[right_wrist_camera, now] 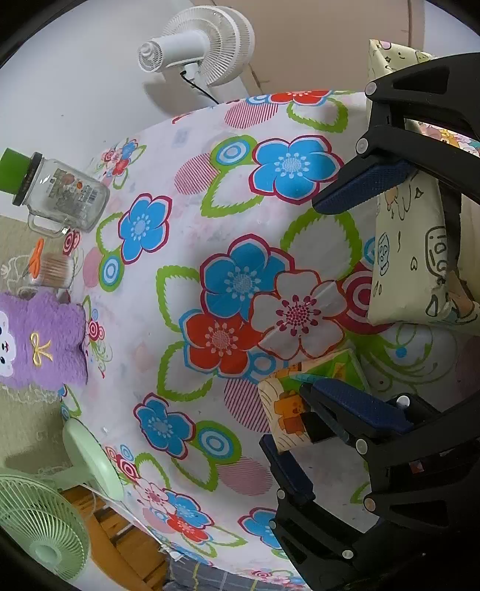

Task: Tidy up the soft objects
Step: 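Grasp the green-and-orange snack packet with the left tool, then lift the green packet with the left tool and carry it toward the box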

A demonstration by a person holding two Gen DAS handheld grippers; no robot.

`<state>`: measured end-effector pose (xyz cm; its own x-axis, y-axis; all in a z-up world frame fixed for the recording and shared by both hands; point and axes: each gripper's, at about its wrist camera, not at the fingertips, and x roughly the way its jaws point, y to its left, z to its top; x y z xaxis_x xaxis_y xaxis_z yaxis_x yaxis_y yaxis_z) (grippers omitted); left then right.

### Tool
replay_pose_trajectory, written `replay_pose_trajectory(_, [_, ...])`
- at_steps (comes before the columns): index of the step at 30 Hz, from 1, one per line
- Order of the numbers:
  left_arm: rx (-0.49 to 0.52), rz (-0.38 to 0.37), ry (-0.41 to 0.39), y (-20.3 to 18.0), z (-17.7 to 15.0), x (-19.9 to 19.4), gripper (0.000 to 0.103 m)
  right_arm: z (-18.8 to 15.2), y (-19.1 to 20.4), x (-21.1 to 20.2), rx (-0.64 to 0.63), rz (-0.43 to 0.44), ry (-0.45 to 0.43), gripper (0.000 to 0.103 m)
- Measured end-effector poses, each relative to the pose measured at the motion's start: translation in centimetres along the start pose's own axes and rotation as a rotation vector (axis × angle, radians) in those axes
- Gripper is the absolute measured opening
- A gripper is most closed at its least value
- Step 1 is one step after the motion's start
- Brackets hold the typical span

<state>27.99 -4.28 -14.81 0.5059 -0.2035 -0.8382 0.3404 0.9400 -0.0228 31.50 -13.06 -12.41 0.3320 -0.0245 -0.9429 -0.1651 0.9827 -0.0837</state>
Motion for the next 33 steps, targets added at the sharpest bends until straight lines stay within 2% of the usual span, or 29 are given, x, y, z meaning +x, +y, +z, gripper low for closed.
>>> replay_pose_trajectory(7, [0.016,0.021,-0.006,-0.1,-0.4,-0.8,0.044,-0.3,0.2,-0.4,-0.013,-0.009,-0.006,0.092])
replay_pose_trajectory(10, [0.028,0.021,-0.014,-0.3,-0.6,-1.3,0.054,-0.4,0.3,-0.5,-0.023,-0.015,-0.007,0.092])
replay_pose_trajectory(12, [0.037,0.027,-0.024,-0.5,-0.8,-1.6,0.077,-0.6,0.4,-0.7,-0.030,-0.018,-0.007,0.092])
replay_pose_trajectory(18, [0.072,0.031,-0.040,-0.9,-1.2,-2.4,0.089,-1.2,0.5,-1.3,-0.051,-0.032,-0.010,0.092])
replay_pose_trajectory(23, [0.095,-0.004,-0.042,-1.1,-1.7,-2.7,0.092,-1.8,0.7,-1.7,-0.080,-0.046,-0.015,0.092])
replay_pose_trajectory(25, [0.101,-0.021,-0.049,-1.2,-1.8,-2.7,0.096,-2.0,0.8,-1.8,-0.087,-0.046,-0.015,0.092])
replay_pose_trajectory(30, [0.097,-0.060,-0.039,-1.7,-1.6,-1.7,0.097,-2.4,0.5,-1.7,-0.083,-0.058,-0.010,0.092])
replay_pose_trajectory(33, [0.091,-0.035,-0.022,-1.9,-1.5,-0.7,0.096,-2.4,0.3,-1.3,-0.079,-0.081,-0.003,0.092])
